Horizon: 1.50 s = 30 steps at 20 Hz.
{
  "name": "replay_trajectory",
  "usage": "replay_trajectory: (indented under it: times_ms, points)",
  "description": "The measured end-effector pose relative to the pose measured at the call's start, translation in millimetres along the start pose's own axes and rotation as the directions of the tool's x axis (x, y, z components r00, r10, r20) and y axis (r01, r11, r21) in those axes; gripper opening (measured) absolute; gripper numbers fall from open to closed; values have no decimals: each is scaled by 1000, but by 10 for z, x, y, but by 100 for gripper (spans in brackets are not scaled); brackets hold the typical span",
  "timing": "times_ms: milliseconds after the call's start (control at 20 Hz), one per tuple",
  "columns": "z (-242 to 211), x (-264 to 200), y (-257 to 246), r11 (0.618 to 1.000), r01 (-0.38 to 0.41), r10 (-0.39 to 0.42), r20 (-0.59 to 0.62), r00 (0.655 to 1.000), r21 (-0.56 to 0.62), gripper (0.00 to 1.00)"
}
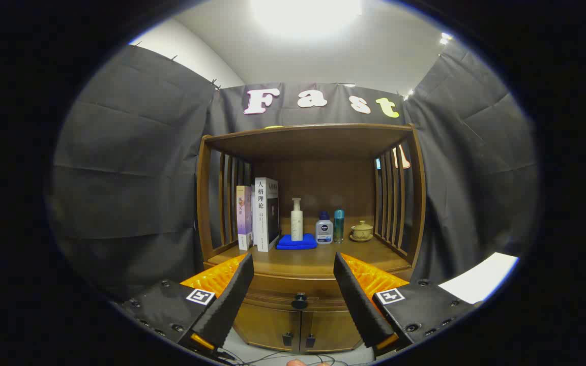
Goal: Pull open the drawer, take out the items inside it, and place them on the countertop above the cabinet.
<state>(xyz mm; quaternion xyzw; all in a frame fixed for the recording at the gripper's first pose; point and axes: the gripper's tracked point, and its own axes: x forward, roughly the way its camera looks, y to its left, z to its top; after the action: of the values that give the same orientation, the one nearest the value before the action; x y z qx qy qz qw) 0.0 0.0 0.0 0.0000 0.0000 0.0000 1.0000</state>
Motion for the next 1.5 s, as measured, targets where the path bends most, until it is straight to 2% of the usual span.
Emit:
replay_trajectory:
  times_ms: [550,900,1400,1500]
  points:
    - [-179,110,-172,999,43,-42,-24,999,5,99]
    - [-533,366,-267,997,75,-73,-75,994,24,99]
    - [-1125,882,-248,998,61,-58,-156,986,15,99]
    - [-1243,982,-238,997,77,-76,-163,984,2,98]
